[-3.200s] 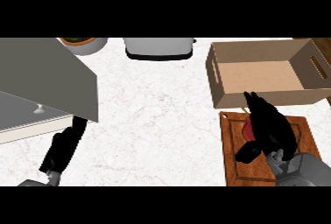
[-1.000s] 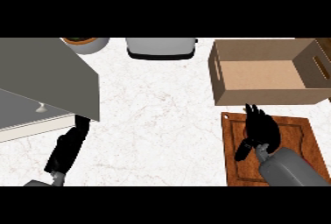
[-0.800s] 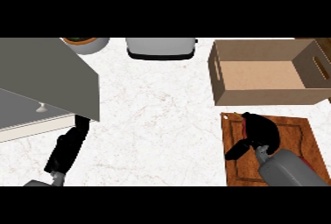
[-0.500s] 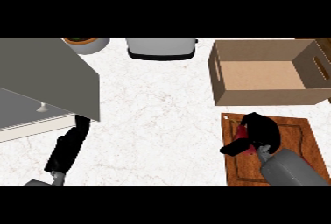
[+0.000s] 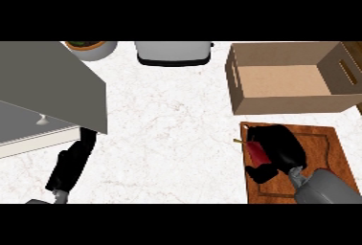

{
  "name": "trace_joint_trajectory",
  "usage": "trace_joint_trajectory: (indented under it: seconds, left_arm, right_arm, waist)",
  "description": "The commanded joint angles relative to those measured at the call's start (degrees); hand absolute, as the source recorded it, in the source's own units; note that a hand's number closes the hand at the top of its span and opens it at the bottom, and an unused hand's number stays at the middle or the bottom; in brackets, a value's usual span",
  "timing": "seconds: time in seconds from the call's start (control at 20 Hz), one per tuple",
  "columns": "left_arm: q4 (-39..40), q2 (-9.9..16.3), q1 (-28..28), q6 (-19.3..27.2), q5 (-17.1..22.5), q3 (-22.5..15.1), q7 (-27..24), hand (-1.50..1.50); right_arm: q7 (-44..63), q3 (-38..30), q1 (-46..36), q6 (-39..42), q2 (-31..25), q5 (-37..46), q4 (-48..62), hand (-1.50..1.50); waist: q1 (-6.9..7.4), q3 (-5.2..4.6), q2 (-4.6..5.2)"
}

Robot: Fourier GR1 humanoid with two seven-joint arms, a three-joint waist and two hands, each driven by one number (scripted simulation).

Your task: Pick the pear from the cutting board and place it in the cardboard box

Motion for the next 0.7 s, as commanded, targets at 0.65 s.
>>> trace_joint_trajectory:
  seconds: [0.65]
  left_arm:
    - [-6.4, -2.0, -6.0, -1.1, 0.4, -0.3, -1.8, 0.0]
  right_arm:
    - [-10.7, -10.9, 4.8, -8.3, -13.5, -4.2, -24.0, 1.5]
  waist:
    - [-3.2, 0.48, -1.14]
